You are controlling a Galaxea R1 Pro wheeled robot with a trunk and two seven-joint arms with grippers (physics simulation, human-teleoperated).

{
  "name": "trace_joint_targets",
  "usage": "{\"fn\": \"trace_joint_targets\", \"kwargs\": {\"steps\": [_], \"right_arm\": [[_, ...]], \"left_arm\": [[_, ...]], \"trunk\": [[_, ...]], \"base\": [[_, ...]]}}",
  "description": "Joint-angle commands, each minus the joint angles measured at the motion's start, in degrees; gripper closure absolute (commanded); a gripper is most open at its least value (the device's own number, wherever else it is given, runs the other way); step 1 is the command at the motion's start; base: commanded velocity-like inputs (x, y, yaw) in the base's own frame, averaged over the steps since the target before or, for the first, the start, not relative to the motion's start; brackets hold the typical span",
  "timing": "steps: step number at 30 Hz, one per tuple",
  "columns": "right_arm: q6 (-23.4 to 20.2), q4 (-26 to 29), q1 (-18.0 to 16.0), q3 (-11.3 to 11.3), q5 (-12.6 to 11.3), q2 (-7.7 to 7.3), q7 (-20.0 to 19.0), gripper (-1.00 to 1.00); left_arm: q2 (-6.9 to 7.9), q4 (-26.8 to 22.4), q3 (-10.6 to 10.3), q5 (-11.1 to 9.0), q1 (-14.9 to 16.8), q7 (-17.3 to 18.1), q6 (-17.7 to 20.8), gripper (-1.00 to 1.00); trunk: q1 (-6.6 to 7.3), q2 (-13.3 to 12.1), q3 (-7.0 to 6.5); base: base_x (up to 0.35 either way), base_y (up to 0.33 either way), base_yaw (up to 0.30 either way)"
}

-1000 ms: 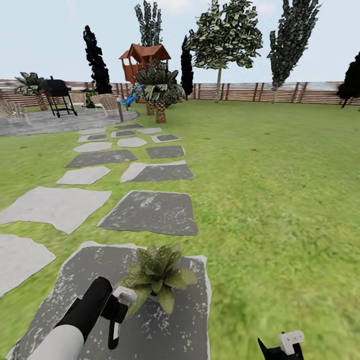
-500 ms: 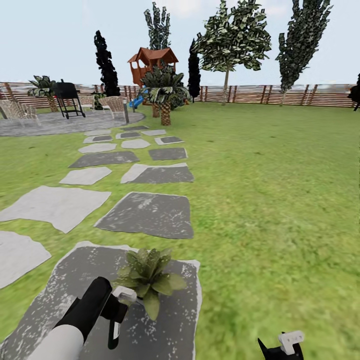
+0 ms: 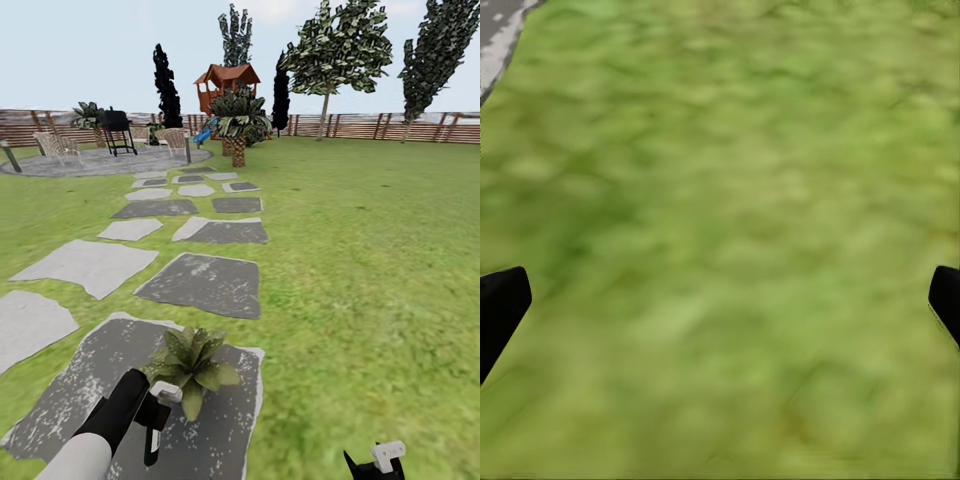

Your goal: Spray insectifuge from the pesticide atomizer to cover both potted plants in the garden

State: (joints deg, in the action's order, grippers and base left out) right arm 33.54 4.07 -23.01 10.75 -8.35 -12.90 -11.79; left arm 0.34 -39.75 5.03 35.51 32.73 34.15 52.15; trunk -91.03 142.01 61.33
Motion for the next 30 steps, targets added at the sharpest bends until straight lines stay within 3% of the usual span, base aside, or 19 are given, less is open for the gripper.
{"fn": "trace_joint_targets", "kwargs": {"steps": [1, 4, 5, 8, 12, 14, 18, 21, 23, 30], "right_arm": [[0.13, -0.02, -0.02, 0.33, -0.61, -0.03, -0.34, -1.0], [0.13, -0.1, -0.02, 0.37, -0.54, -0.08, -0.41, -1.0], [0.13, -0.11, -0.02, 0.36, -0.53, -0.1, -0.42, -1.0], [0.13, -0.11, -0.02, 0.35, -0.53, -0.19, -0.42, -1.0], [0.1, -0.11, -0.02, 0.41, -0.53, -0.19, -0.45, -1.0], [0.12, -0.11, -0.02, 0.41, -0.53, -0.25, -0.49, -1.0], [0.12, -0.08, -0.02, 0.34, -0.59, -0.57, -0.44, -1.0], [0.13, -0.03, -0.02, 0.39, -0.61, -0.79, -0.43, -1.0], [0.12, -0.03, -0.02, 0.41, -0.61, -0.75, -0.42, -1.0], [0.12, -0.02, -0.02, 0.41, -0.61, -0.73, -0.42, -1.0]], "left_arm": [[-0.05, -0.06, 0.08, 0.56, 0.21, 0.61, 0.18, 1.0], [0.65, -0.11, -0.5, 1.07, 2.37, 5.37, 1.83, 1.0], [2.25, 0.2, -1.26, 2.01, 6.69, 8.72, 4.05, 1.0], [7.25, 0.77, -5.17, 2.88, 13.38, 17.57, 5.41, 1.0], [12.69, 0.89, -9.71, 2.9, 16.83, 24.91, 5.5, 1.0], [14.27, 0.93, -12.27, 2.9, 16.61, 28.28, 5.38, 1.0], [14.78, 0.84, -15.22, 4.67, 16.2, 31.76, 5.05, 1.0], [14.29, 0.87, -15.97, 7.02, 16.07, 32.22, 5.08, 1.0], [13.94, 0.96, -18.09, 7.43, 15.61, 32.45, 5.26, 1.0], [12.72, 0.97, -18.48, 7.72, 11.25, 32.13, 4.74, 1.0]], "trunk": [[0.01, 0.02, 0.05], [0.01, 0.02, 0.05], [0.01, 0.02, 0.05], [0.01, 0.02, 0.05], [0.01, 0.02, 0.05], [0.01, 0.02, 0.05], [0.01, 0.02, 0.05], [0.01, 0.02, 0.05], [0.01, 0.02, 0.05], [0.01, 0.02, 0.05]], "base": [[0.0, -0.057, 0.088], [0.0, -0.016, 0.024], [0.0, -0.002, 0.003], [0.0, 0.0, 0.0], [0.0, 0.0, 0.0], [0.0, 0.0, 0.0], [0.0, 0.0, 0.0], [0.0, 0.0, 0.05], [0.0, 0.0, 0.242], [0.016, -0.018, 0.141]]}}
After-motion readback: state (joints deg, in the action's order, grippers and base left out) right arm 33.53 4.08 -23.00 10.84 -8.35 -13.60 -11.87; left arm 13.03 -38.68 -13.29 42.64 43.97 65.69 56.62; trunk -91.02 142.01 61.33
